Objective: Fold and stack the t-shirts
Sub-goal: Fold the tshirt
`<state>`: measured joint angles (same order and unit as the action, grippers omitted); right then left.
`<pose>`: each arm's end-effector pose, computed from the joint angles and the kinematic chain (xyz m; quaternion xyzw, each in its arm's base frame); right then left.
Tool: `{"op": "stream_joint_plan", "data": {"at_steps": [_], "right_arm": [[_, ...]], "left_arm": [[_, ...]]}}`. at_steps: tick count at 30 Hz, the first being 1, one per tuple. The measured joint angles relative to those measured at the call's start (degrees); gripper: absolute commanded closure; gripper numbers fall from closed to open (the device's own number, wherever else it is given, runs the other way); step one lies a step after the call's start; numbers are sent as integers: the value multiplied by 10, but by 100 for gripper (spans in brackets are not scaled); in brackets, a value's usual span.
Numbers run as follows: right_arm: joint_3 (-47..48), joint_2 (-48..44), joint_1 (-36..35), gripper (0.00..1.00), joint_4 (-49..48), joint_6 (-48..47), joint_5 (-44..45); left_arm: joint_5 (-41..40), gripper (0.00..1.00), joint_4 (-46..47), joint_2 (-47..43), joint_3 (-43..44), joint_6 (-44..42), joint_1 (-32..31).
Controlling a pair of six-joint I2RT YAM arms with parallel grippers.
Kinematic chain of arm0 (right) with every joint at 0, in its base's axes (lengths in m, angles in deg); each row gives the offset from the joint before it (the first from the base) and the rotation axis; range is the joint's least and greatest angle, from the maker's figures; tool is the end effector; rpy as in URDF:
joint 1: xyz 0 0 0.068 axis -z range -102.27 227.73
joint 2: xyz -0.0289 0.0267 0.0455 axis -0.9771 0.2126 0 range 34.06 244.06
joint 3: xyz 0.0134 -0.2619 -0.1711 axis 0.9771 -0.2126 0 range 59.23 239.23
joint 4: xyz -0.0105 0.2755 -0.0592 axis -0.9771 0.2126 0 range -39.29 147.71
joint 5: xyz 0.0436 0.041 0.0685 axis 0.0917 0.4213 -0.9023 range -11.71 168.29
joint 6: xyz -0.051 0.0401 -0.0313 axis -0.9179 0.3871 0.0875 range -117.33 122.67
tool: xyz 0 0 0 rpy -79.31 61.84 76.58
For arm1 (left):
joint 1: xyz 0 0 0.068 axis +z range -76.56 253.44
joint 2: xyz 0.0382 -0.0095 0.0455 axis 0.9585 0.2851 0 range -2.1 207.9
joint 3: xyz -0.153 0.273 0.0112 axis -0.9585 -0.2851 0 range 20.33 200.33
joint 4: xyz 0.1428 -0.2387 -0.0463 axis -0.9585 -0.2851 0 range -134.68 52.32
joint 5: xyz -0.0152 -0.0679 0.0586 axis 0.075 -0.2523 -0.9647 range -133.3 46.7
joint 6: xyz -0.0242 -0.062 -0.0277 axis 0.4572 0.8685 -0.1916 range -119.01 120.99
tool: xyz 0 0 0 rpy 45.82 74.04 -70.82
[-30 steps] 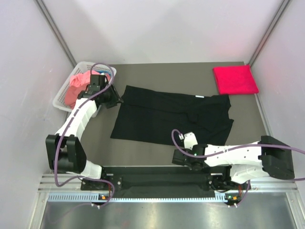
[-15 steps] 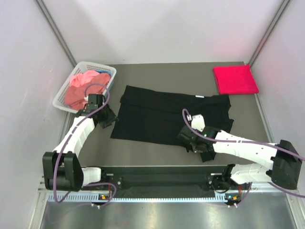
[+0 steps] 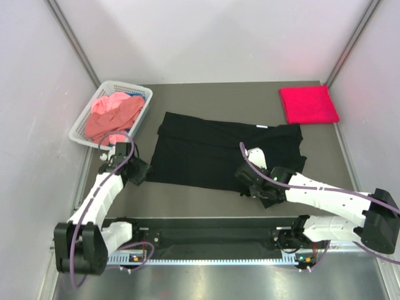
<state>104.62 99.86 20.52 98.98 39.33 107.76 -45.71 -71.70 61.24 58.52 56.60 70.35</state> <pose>0.1391 0.1620 0.2380 -0.1232 0.9436 -0.0400 0.3048 0.2182 -0.0093 0.2128 -0.4315 0.8618 -0.1126 0.2417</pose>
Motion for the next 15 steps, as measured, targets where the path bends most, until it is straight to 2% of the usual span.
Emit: {"op": "stream_joint_plan", "data": {"at_steps": [4, 8, 12, 15], "right_arm": [[-19, -6, 0, 100, -23, -10, -7], [-28, -10, 1, 100, -42, -15, -15], [-31, -13, 1, 100, -62, -17, -22], [-35, -12, 2, 100, -70, -17, -24]], "left_arm": [[-43, 50, -11, -72, -38, 94, 0], [-80, 53, -26, -100, -48, 155, 0], [-92, 56, -28, -80, -49, 190, 0], [-87, 58, -32, -29, -46, 202, 0]]}}
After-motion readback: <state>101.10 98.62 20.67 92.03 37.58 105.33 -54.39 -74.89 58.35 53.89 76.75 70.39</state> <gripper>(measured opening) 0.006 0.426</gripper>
